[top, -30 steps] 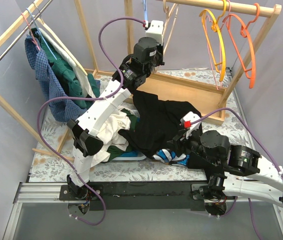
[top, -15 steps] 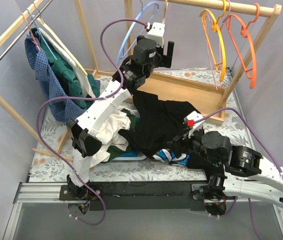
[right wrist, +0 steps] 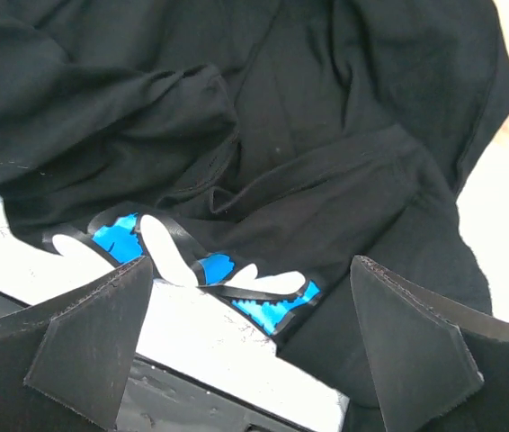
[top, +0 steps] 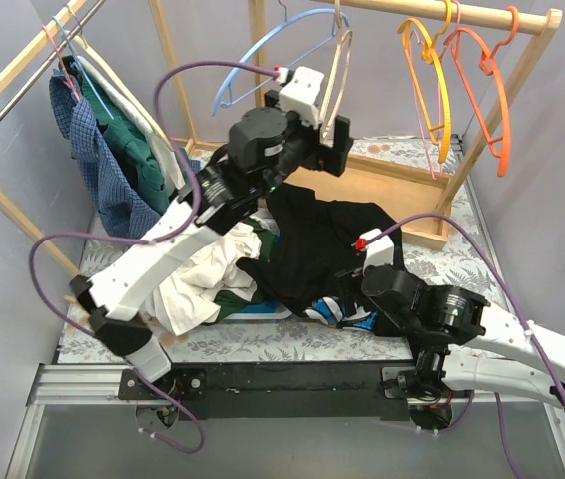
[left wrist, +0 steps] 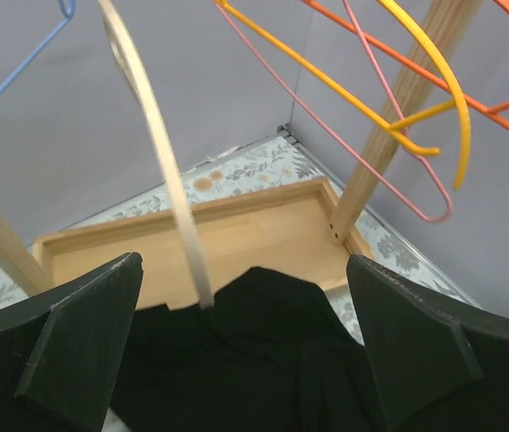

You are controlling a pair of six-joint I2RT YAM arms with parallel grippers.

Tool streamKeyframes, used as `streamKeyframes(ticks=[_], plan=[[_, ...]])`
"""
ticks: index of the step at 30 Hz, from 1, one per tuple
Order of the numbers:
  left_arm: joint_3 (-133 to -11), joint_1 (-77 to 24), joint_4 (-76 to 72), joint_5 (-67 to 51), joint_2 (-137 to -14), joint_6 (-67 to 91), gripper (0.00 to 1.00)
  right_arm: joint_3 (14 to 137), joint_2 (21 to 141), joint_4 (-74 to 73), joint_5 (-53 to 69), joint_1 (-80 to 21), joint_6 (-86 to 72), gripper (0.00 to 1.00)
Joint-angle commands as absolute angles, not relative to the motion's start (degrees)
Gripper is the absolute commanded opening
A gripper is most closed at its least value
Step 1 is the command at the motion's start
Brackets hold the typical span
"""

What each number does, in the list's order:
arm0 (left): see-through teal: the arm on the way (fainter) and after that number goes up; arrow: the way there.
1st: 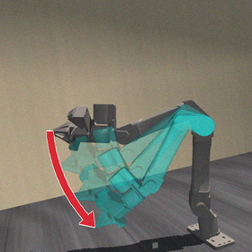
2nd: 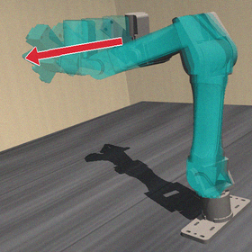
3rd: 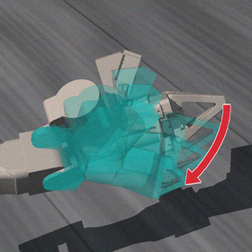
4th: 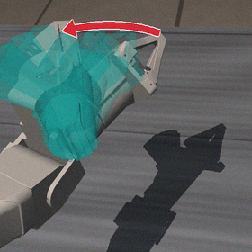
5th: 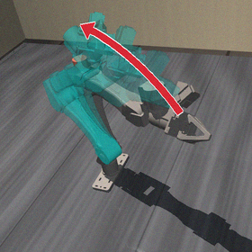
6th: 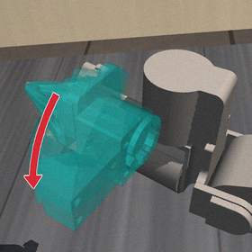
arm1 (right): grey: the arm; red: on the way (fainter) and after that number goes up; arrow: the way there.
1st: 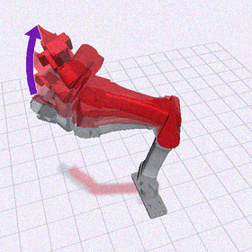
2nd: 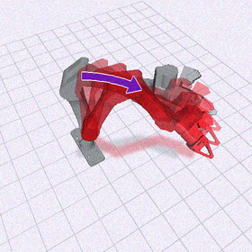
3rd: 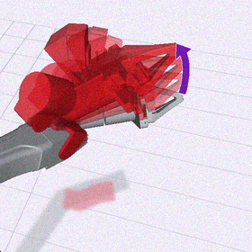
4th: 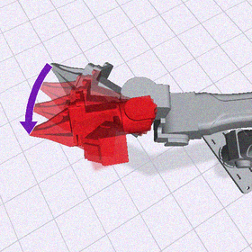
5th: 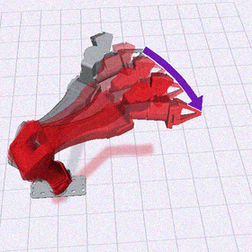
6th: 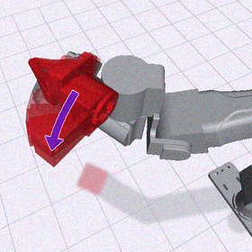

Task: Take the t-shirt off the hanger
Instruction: Pick up the T-shirt from the center of the board.

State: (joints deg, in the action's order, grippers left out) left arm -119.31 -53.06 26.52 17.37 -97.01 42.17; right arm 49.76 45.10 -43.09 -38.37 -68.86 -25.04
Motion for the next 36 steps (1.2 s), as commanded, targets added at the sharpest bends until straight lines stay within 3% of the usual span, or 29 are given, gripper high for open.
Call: streamKeyframes(ticks=[1, 6, 9, 17, 25, 36], plan=[[-111.5, -53.6, 28.2, 17.2, -87.3, 45.3, 0.98, 46.6, 45.4, -38.4, -36.6, -67.1, -27.6, 0.98], [-105.7, -55.9, 31.0, 16.7, -80.8, 47.4, 0.98, 42.5, 47.4, -27.1, -22.3, -57.9, -23.2, 0.98], [-103.0, -56.6, 33.4, 16.9, -78.3, 48.4, 0.98, 40.3, 49.7, -21.4, -12.2, -46.6, -20.6, 0.98], [-94.7, -56.9, 36.1, 17.0, -71.6, 51.5, 0.98, 41.9, 65.2, -15.4, 3.6, -38.1, -14.8, 0.98], [-89.1, -56.8, 37.5, 17.9, -66.5, 53.4, 0.98, 41.6, 76.7, -12.7, 3.8, -36.6, -13.3, 0.98], [-89.6, -56.9, 40.5, 19.9, -64.1, 52.3, 0.98, 39.4, 83.7, -14.3, -1.7, -36.7, -14.2, 0.98]])
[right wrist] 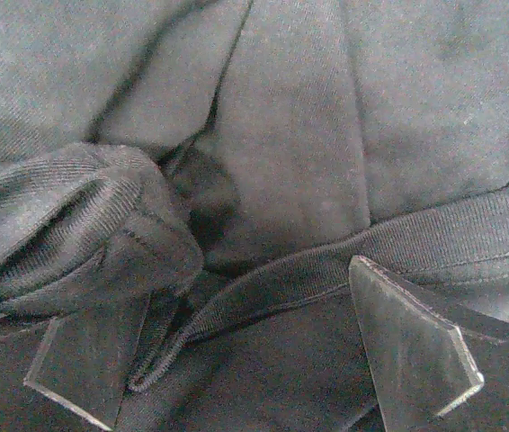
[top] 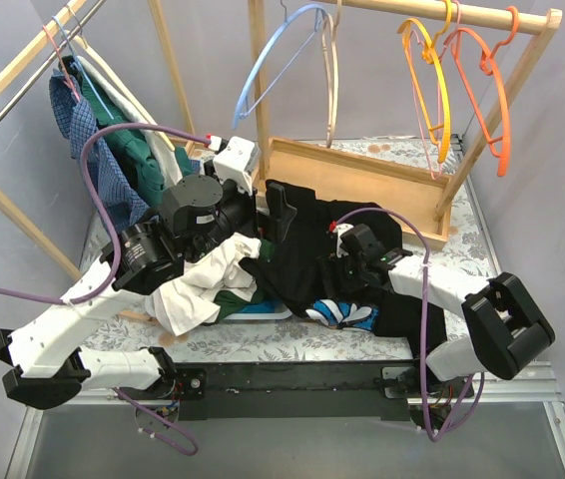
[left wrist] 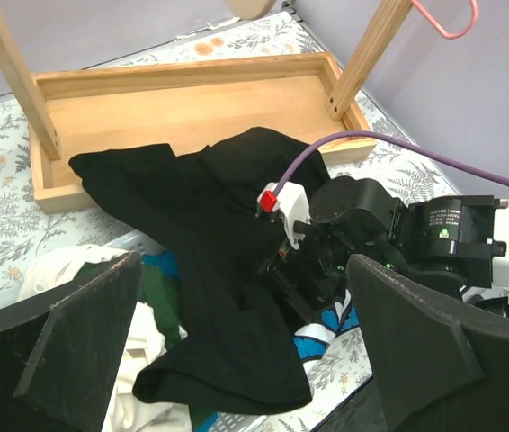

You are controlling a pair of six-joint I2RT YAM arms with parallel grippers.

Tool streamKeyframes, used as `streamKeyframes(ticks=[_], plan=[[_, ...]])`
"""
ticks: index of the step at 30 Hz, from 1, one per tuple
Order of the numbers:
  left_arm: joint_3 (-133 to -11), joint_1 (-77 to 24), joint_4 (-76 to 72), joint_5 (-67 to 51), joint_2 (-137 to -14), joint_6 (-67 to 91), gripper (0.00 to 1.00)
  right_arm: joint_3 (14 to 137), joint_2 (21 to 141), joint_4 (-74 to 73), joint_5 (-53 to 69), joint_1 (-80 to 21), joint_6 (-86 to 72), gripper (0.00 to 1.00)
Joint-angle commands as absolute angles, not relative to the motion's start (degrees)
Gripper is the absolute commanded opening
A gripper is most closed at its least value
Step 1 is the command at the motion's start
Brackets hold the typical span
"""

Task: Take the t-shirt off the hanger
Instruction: Pick up the T-shirt from the center of the board.

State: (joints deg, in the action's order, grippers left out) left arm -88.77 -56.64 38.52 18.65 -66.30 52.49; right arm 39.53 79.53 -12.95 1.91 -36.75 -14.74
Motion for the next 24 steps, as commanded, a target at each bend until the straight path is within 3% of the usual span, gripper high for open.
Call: streamKeyframes(ticks=[1, 4, 6, 8, 10, 13, 17, 24], plan=[[-89.5, -56.8, 40.7, 20.0, -63.6, 52.5, 0.98, 39.7, 84.7, -14.6, -2.8, -36.7, -14.3, 0.98], [-89.2, -56.8, 41.6, 20.6, -62.6, 53.2, 0.98, 41.2, 88.8, -15.3, -4.9, -36.7, -13.9, 0.98], [-88.8, -56.9, 41.7, 20.7, -61.9, 53.6, 0.98, 41.6, 90.6, -15.2, -6.3, -36.8, -13.7, 0.92], [-88.1, -56.9, 42.0, 21.0, -61.1, 53.6, 0.98, 41.1, 91.1, -14.5, -8.3, -36.9, -13.8, 0.7], [-87.9, -56.8, 42.5, 21.4, -60.8, 53.6, 0.98, 41.3, 91.4, -14.6, -8.3, -36.9, -14.1, 0.55], [-88.1, -56.8, 43.0, 21.8, -60.4, 53.6, 0.98, 41.7, 91.0, -15.2, -9.4, -36.9, -14.9, 0.04], [-88.2, -56.9, 43.1, 22.5, -59.6, 54.0, 0.98, 43.1, 87.9, -17.3, -10.2, -36.9, -15.7, 0.01], [-85.6, -56.8, 43.1, 26.7, -56.6, 54.8, 0.98, 53.1, 71.9, -25.5, -10.3, -37.3, -15.4, 0.01]])
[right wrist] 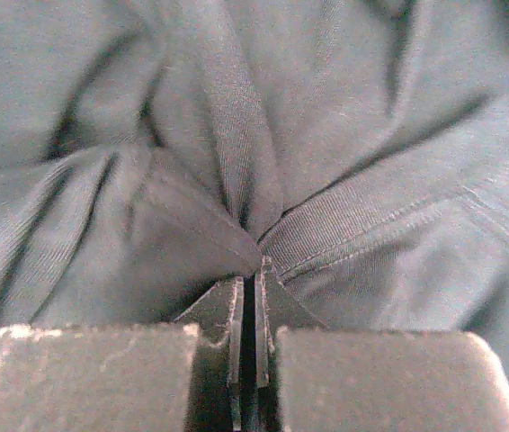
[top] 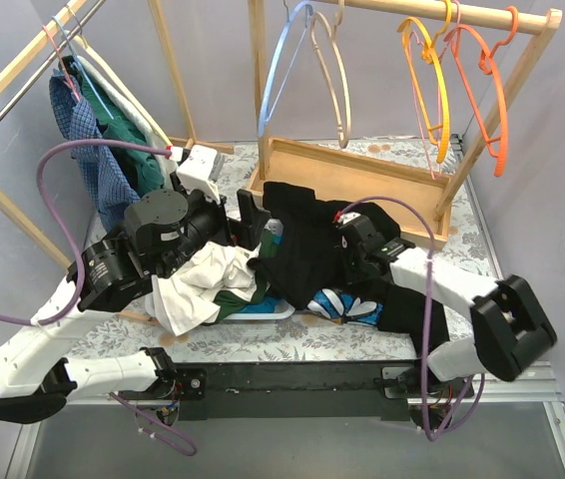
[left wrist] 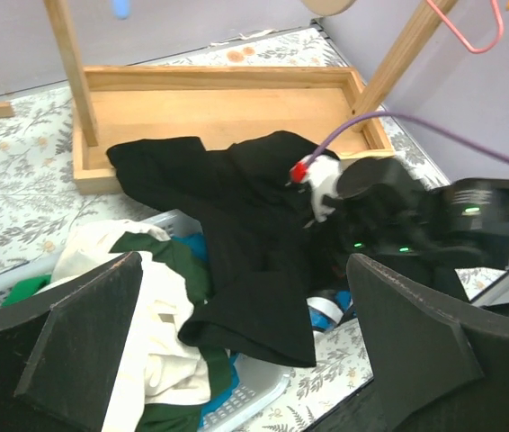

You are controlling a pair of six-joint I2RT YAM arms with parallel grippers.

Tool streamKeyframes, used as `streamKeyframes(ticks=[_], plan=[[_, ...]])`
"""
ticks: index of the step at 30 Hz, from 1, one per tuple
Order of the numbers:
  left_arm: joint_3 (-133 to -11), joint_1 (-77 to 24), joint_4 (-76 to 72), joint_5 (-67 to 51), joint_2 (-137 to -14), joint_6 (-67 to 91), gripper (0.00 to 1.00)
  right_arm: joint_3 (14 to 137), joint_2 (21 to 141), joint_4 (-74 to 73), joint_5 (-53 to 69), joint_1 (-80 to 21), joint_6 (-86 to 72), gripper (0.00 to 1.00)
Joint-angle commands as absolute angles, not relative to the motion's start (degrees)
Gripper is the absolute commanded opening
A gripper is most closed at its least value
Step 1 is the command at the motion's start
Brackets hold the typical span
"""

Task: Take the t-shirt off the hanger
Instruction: Pick up the T-shirt from the center of the board, then place the T-shirt in the bin.

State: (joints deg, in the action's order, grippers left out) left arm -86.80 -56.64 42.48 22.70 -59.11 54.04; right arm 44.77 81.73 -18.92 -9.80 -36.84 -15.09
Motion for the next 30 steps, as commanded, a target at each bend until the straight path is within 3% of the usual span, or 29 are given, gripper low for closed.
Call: streamKeyframes(ticks=[1, 11, 19, 23, 30], plan=[[-85.3, -56.9, 43.1, 27.5, -56.0, 55.0, 0.98, 54.8, 70.5, -26.9, -9.6, -37.3, -15.1, 0.01], [-82.5, -56.8, 45.7, 39.7, -53.8, 57.2, 0.98, 82.9, 67.5, -35.6, -4.3, -41.4, -10.6, 0.01], [-83.5, -56.9, 48.3, 45.2, -51.9, 59.9, 0.98, 113.4, 79.1, -40.9, -3.5, -51.0, -6.6, 0.01], [-85.3, -56.8, 50.7, 47.5, -51.2, 60.6, 0.98, 121.8, 84.2, -41.5, -3.0, -56.0, -5.6, 0.01], [-87.0, -56.9, 51.5, 51.1, -48.8, 60.2, 0.98, 121.1, 84.6, -33.3, 1.3, -61.3, -4.0, 0.01]])
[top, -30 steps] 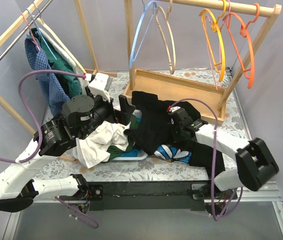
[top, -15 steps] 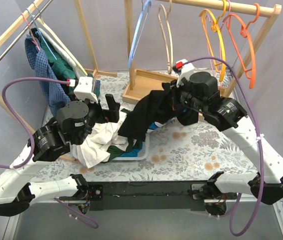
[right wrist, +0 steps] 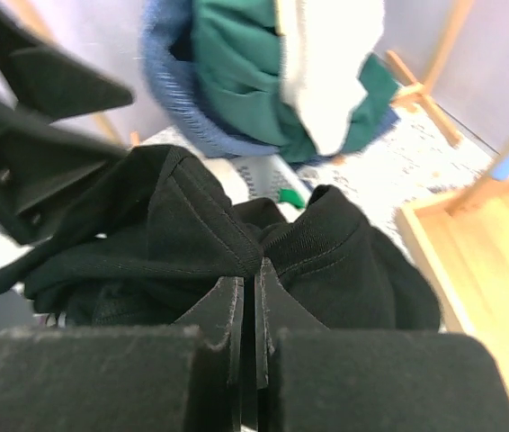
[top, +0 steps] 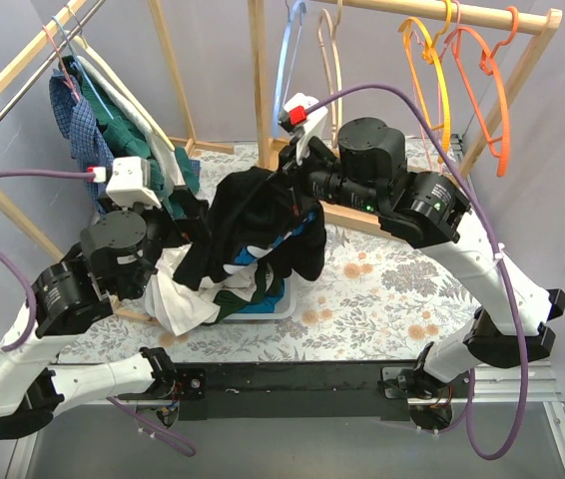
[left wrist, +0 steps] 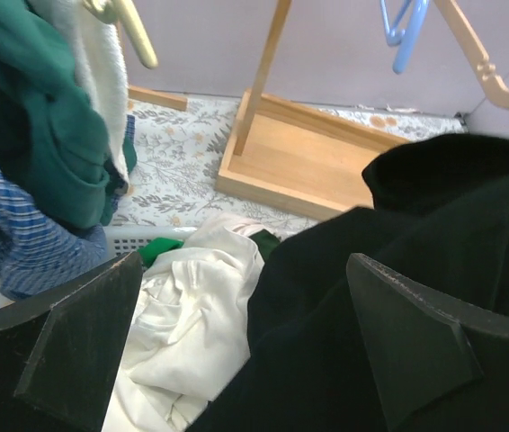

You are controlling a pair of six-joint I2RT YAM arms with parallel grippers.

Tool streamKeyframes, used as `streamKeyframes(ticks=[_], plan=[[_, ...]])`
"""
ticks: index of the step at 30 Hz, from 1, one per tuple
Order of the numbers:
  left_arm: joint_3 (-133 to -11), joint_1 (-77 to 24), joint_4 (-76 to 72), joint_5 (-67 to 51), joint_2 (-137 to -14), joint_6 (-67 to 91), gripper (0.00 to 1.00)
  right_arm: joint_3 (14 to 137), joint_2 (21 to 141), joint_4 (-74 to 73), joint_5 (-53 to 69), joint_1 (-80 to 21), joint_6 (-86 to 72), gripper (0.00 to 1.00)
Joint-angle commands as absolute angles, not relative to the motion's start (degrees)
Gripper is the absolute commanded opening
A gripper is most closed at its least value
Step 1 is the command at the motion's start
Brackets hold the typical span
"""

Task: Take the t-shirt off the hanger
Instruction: Place the T-shirt in the bin.

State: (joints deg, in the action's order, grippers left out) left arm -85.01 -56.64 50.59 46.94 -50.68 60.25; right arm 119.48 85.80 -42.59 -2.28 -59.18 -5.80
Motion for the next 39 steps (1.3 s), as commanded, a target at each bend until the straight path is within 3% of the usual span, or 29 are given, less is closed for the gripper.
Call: streamKeyframes(ticks=[1, 13, 23, 31, 39], plan=[[-87.3, -56.9, 51.4, 51.5, -48.6, 60.2, 0.98, 120.6, 84.6, -32.4, 2.1, -61.5, -3.8, 0.01], [-87.7, -56.8, 49.0, 55.6, -45.5, 57.7, 0.98, 122.7, 87.7, -26.2, 7.6, -68.2, 3.7, 0.01], [-85.3, -56.8, 44.9, 57.7, -43.5, 54.7, 0.98, 120.9, 87.4, -24.1, -4.6, -84.5, 19.0, 0.01], [-85.1, -56.8, 45.9, 56.3, -43.8, 55.4, 0.98, 111.8, 87.0, -16.4, -17.6, -84.4, 21.7, 0.01], [-85.7, -56.9, 47.8, 54.7, -45.1, 56.5, 0.98, 101.3, 85.2, -12.0, -19.0, -75.9, 14.4, 0.01]])
